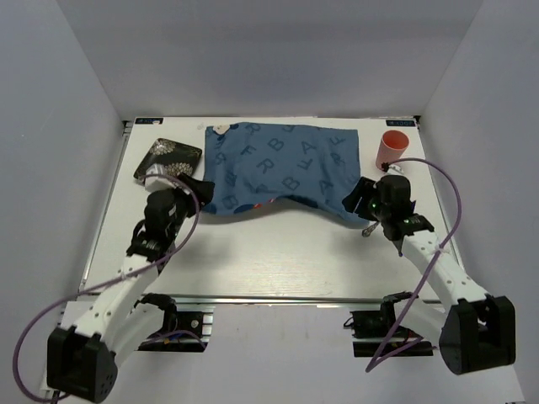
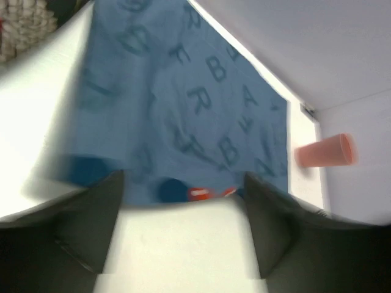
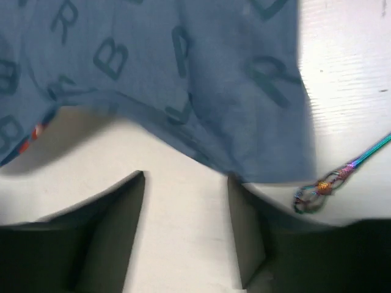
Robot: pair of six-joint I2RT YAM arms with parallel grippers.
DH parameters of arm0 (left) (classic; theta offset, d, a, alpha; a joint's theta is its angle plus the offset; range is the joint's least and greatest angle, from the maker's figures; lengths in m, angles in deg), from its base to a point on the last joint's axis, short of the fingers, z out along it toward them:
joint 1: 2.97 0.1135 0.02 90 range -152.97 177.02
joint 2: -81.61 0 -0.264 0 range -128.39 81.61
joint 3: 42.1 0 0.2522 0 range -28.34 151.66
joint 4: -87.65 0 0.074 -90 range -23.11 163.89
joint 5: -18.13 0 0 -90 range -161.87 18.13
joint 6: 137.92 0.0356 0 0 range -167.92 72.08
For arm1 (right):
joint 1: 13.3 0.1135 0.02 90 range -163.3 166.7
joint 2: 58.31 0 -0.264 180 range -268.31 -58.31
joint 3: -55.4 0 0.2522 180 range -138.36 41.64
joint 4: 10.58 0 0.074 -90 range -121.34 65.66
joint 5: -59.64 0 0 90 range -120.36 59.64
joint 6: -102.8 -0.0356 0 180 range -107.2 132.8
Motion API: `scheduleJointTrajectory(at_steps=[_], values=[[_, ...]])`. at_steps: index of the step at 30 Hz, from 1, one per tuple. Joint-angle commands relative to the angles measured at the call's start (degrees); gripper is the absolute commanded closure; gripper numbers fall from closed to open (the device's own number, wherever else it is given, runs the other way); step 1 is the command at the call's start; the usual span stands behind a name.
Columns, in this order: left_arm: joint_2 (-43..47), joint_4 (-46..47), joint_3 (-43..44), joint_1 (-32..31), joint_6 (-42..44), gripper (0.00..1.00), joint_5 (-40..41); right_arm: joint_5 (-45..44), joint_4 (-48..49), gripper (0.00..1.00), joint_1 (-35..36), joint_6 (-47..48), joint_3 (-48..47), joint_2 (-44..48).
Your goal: Set the dinner table for one person
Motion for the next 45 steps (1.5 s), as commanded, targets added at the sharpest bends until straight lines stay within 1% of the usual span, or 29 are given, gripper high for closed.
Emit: scheduleJointTrajectory(at_steps=[1,2,3,4,5,7,8,9,10,11,12,13,14,15,16,17,18,20,21,22,24,28,31,37,42,45], values=[[13.71,-1.27,-5.55,-0.32,-3.10,0.02,-1.25,0.57,8.64,0.33,-0.27,-0.89,1.49,7.74],[15.85,-3.40,-5.48,-0.32,-2.58,0.02,-0.20,0.13,6.36,0.17,-0.27,-0.28,0.88,8.72],[17.70,-6.20,-5.30,-0.32,-2.31,0.02,0.33,0.12,6.34,0.11,-0.19,0.25,0.70,8.73],[20.24,-9.10,-4.69,-0.32,-1.87,0.02,0.86,0.38,5.99,0.11,-0.19,0.69,0.44,8.73],[21.14,-9.91,-4.42,-0.32,-1.17,0.02,1.73,0.47,5.99,0.11,-0.19,1.39,0.26,8.12],[20.10,-11.68,-2.94,-0.32,-1.34,0.02,2.96,0.47,5.20,0.11,-0.01,1.14,-1.23,4.52],[15.91,-11.94,-1.80,-0.32,-1.43,0.02,3.15,2.47,5.29,0.11,-0.01,1.05,-1.84,2.51],[12.39,-12.73,-0.22,0.29,-1.34,0.02,2.54,3.45,5.11,0.11,0.16,0.79,-4.37,-2.47],[8.44,-13.17,4.24,0.30,-0.47,0.02,1.40,4.59,4.50,0.11,0.60,0.87,-6.05,-5.48],[-1.17,-14.04,7.15,0.30,-0.29,0.02,-0.96,6.78,3.36,0.11,0.78,1.31,-8.07,-8.82],[-6.49,-17.97,10.75,0.30,-0.29,0.02,-1.07,6.89,1.53,0.11,1.56,1.40,-13.40,-15.72],[-11.24,-20.01,14.35,-0.31,-0.20,0.02,-1.16,6.89,-2.23,0.11,1.75,1.66,-15.89,-18.92],[-19.46,-21.86,20.65,-0.32,-0.11,0.02,-2.29,6.54,-3.66,0.11,2.10,1.84,-18.09,-22.00],[-23.11,-23.88,23.06,-0.32,-0.11,0.02,-3.43,6.10,-4.64,0.11,2.53,1.84,-19.76,-26.56],[-26.37,-24.94,25.09,-0.32,-0.20,0.02,-4.23,5.75,-5.86,0.11,3.15,1.93,-22.04,-27.99],[-32.23,-26.17,28.94,-0.32,-0.20,0.02,-4.32,5.14,-6.49,0.11,3.41,2.02,-22.76,-31.14],[-34.81,-28.71,30.89,-0.32,-0.37,0.02,-4.32,4.70,-7.19,0.11,3.68,2.10,-23.46,-32.48],[-39.04,-30.39,33.88,-0.32,-0.64,0.02,-4.32,2.95,-9.03,0.11,4.56,2.72,-25.31,-35.81],[-41.84,-31.10,34.07,-0.32,-0.99,0.02,-4.15,1.98,-9.82,0.11,4.73,3.07,-25.75,-36.79],[-42.65,-30.84,33.73,-0.32,-1.51,0.02,-4.15,0.75,-10.70,0.11,5.08,3.24,-26.10,-37.41],[-44.06,-30.05,31.53,-0.32,-2.13,0.02,-3.36,-2.94,-11.24,0.11,5.18,3.42,-25.41,-37.68],[-44.68,-29.70,27.23,-0.32,-4.32,0.02,-1.96,-4.80,-13.07,0.11,5.61,5.26,-25.05,-38.72],[-44.42,-28.03,22.75,-0.84,-5.73,0.02,-1.77,-5.06,-14.75,0.11,5.88,5.97,-26.11,-41.54],[-42.14,-22.06,13.70,-1.37,-7.23,0.02,-2.30,-5.07,-13.61,0.11,5.97,6.15,-25.05,-44.01],[-39.68,-22.32,11.40,-1.37,-7.49,0.02,-1.25,-5.50,-12.65,0.11,6.32,5.36,-23.12,-43.04],[-38.27,-23.19,11.49,-1.37,-7.32,0.02,-0.72,-5.77,-12.47,0.11,6.23,5.27,-23.20,-42.77]])
